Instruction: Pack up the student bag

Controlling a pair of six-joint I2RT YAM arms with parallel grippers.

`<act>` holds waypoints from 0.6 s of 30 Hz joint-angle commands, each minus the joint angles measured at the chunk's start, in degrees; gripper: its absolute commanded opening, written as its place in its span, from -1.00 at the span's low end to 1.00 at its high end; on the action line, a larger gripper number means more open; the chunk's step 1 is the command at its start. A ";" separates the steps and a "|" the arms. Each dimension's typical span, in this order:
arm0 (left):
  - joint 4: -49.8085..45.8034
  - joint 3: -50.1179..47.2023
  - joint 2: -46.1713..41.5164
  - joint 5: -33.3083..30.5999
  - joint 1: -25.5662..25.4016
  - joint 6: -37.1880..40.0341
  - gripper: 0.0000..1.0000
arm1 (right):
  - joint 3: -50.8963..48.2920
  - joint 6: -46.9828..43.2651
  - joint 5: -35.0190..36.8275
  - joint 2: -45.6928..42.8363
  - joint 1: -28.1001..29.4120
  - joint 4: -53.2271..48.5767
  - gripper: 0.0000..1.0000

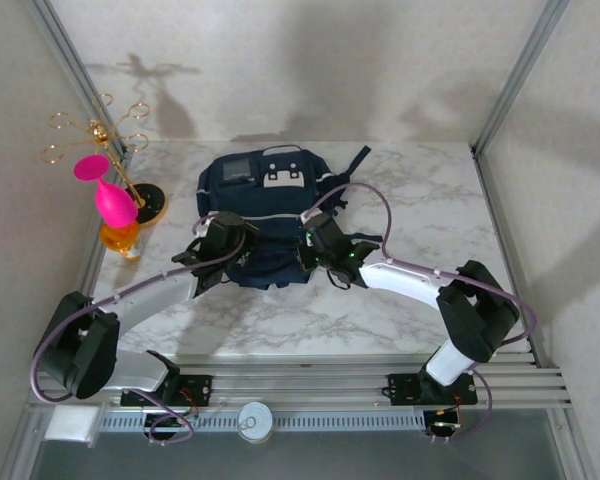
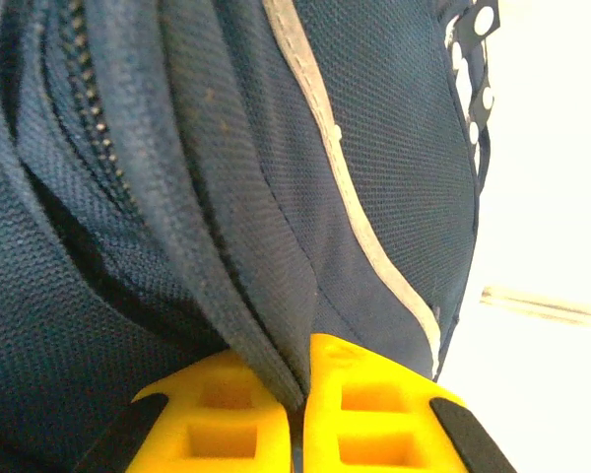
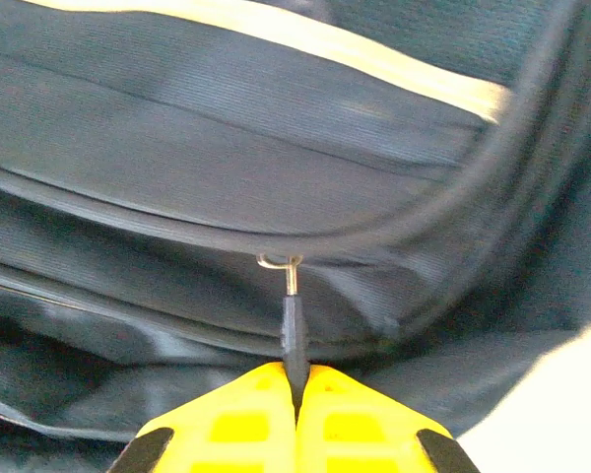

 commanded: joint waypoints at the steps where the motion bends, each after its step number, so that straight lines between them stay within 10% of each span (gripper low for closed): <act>1: -6.15 1.17 -3.96 -1.50 3.24 8.12 -1.00 | -3.21 3.16 6.70 -1.57 -3.66 -6.22 -1.00; 18: -15.68 3.59 -5.35 6.52 7.45 24.30 -1.00 | 6.07 1.80 9.49 3.75 -10.20 -1.50 -1.00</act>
